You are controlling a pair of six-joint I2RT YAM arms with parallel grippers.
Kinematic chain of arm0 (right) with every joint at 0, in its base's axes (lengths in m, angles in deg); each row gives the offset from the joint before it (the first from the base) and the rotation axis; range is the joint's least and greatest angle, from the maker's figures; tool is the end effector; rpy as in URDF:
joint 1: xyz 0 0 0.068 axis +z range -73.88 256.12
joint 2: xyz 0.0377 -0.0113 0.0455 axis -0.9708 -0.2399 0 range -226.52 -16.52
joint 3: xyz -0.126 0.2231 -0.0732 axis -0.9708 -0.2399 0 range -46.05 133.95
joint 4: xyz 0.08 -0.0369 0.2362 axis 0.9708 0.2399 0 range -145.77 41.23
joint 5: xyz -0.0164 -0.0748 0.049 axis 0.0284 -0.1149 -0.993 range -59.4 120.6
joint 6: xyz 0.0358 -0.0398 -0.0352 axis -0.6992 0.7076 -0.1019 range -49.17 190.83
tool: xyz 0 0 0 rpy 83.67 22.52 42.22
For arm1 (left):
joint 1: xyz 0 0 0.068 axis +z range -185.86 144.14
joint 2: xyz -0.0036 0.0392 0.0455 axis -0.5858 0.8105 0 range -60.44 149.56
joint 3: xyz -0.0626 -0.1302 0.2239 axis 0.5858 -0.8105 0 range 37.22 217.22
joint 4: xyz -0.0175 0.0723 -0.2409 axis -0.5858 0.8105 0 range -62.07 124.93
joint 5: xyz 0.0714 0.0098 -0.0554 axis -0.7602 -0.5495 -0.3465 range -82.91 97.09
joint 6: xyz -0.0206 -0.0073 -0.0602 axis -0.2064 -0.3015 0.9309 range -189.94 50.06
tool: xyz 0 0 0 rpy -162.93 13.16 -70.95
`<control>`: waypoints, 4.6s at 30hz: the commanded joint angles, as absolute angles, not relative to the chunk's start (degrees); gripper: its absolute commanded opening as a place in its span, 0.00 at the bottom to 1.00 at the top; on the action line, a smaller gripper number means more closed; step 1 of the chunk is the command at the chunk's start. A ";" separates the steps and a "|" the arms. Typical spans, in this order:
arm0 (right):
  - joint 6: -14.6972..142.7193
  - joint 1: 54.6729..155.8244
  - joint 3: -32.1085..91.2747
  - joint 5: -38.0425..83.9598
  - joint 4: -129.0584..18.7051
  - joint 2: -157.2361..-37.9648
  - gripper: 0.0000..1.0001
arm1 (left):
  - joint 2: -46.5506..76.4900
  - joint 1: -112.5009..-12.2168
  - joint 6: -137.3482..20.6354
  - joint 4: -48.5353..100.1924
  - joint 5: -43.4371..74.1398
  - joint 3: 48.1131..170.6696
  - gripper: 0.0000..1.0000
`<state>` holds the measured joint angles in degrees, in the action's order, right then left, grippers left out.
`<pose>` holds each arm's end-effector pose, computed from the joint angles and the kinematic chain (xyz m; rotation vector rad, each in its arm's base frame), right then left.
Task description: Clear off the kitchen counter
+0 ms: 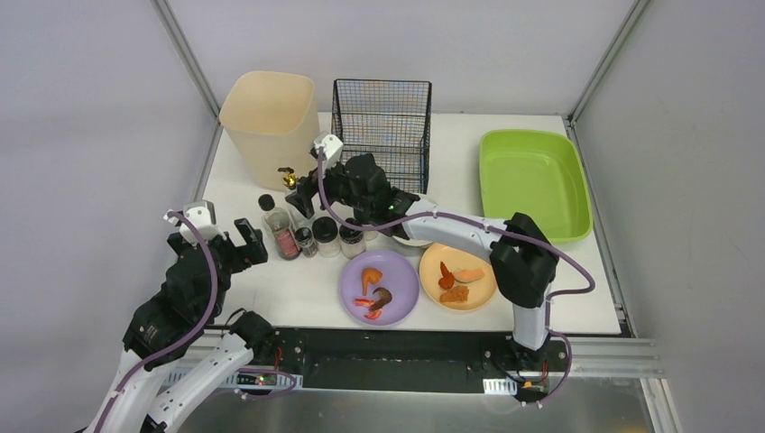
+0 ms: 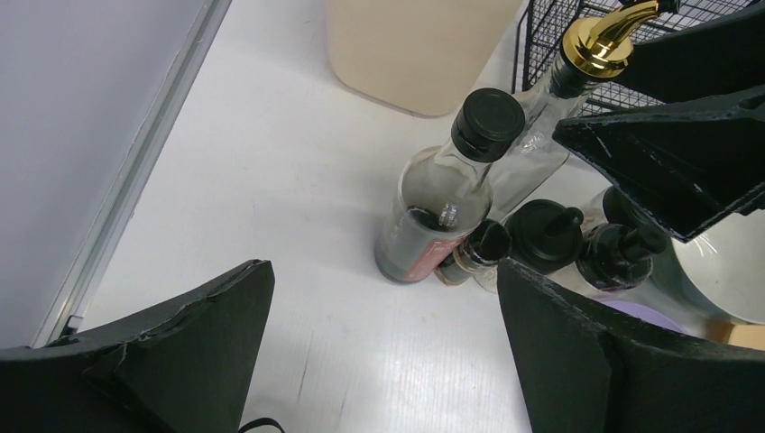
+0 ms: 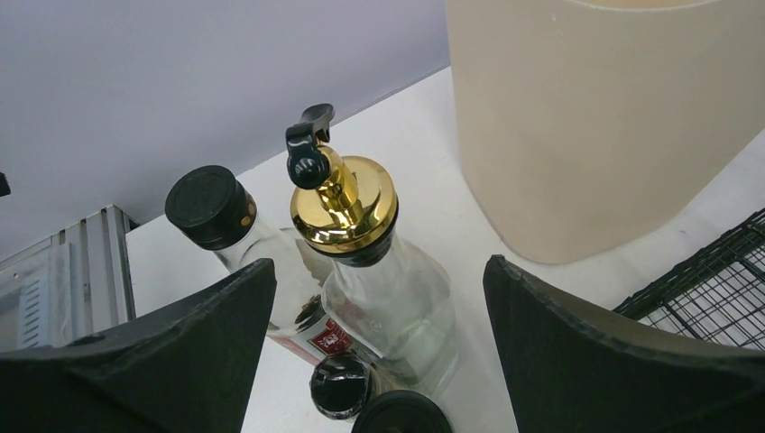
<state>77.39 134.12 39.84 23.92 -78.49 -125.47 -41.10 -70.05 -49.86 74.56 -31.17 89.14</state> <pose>0.2424 0.3987 0.3194 -0.9507 1.3280 0.7891 0.0606 -0.0040 0.3484 -0.2483 1.7456 -0.0806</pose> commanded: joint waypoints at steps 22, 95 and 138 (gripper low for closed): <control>84.35 136.94 43.65 29.68 -91.31 -130.91 0.52 | -38.49 -69.92 -51.44 74.45 -29.73 88.69 0.97; 92.71 115.46 90.85 31.22 -70.72 -128.83 0.00 | -38.06 -68.71 -52.17 74.39 -26.99 88.90 0.97; 83.09 99.05 83.44 18.26 -83.18 -139.70 0.00 | -33.02 -63.69 -52.72 74.26 -23.00 89.24 0.97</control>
